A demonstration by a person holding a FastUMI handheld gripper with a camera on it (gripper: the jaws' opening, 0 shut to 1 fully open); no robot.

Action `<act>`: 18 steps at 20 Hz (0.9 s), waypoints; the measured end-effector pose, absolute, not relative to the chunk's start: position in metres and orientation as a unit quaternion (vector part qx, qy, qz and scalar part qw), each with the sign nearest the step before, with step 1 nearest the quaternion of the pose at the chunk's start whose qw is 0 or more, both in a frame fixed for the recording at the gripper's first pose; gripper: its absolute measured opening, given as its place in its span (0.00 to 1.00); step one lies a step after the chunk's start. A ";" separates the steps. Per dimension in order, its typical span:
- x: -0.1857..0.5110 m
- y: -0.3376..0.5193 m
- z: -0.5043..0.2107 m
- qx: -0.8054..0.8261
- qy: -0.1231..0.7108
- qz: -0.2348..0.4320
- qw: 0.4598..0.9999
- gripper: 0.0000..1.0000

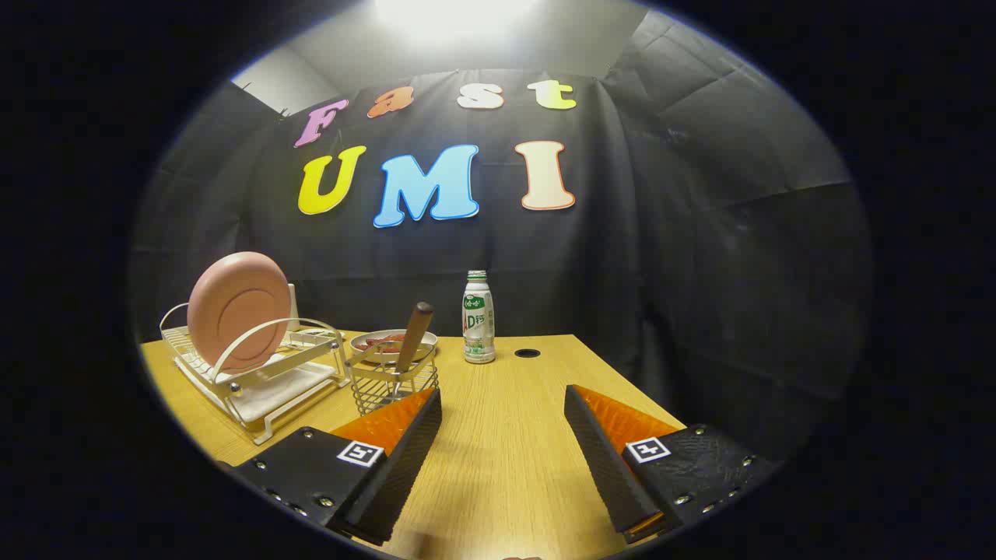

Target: Take the plate from the dish rack, then take the spoon from the basket and place it into the plate.

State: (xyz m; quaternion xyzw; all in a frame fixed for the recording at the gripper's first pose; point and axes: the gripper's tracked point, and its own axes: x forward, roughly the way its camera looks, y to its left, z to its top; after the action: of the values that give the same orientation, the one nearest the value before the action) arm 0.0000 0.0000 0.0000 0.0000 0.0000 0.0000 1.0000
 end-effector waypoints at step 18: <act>-0.072 -0.055 0.153 -0.038 -0.041 -0.120 0.991 0.97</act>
State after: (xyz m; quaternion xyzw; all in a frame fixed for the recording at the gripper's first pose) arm -0.0725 -0.0548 0.1528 -0.0376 -0.0409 -0.1199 0.9912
